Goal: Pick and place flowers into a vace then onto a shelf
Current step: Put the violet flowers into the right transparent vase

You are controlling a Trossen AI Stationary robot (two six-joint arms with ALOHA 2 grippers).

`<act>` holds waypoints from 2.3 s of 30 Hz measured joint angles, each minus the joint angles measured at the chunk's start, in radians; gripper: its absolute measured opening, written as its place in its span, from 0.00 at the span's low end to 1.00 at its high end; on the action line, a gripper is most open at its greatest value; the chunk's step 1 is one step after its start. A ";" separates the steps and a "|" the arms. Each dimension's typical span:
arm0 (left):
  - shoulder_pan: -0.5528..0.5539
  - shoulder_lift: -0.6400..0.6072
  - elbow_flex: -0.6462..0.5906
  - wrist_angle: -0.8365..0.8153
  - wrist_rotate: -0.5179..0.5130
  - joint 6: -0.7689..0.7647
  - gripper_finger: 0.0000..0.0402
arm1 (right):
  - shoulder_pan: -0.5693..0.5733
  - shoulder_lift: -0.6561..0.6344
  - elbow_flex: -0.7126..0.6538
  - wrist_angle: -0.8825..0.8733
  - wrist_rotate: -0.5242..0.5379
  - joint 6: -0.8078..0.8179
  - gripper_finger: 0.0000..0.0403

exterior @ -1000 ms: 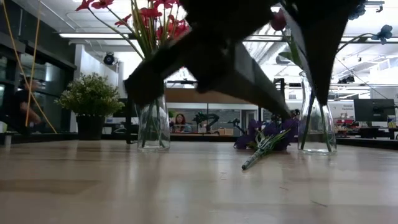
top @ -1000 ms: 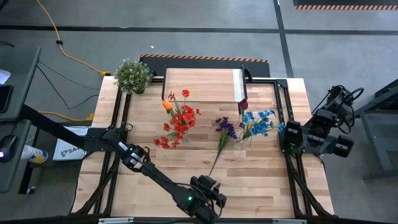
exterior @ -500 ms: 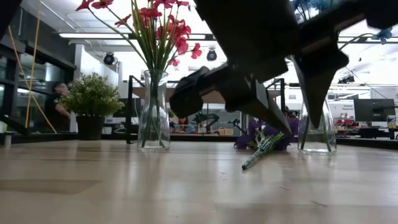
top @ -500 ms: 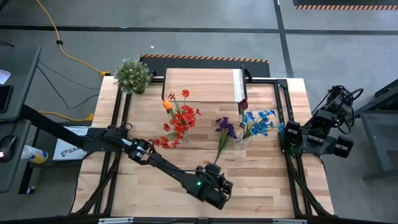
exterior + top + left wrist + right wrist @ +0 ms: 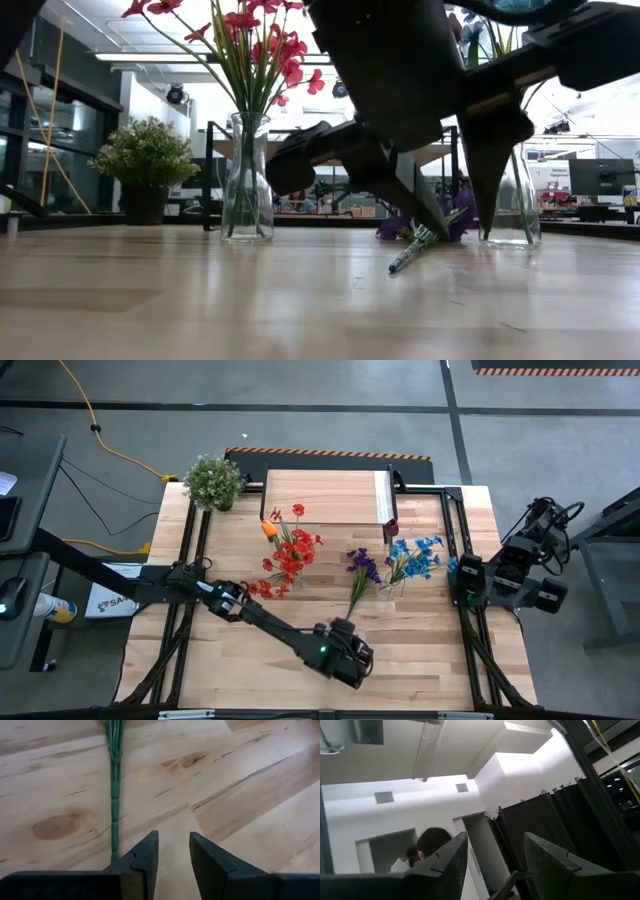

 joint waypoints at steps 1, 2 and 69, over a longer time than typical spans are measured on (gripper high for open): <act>0.000 0.000 0.000 -0.001 0.007 0.000 0.36 | 0.000 0.000 0.000 0.000 0.009 0.000 0.46; 0.004 0.000 0.000 -0.001 0.021 0.000 0.36 | 0.000 0.000 0.000 -0.001 0.020 0.000 0.46; 0.078 0.002 -0.037 -0.086 0.111 0.025 0.34 | 0.000 0.000 0.000 -0.029 0.041 0.017 0.46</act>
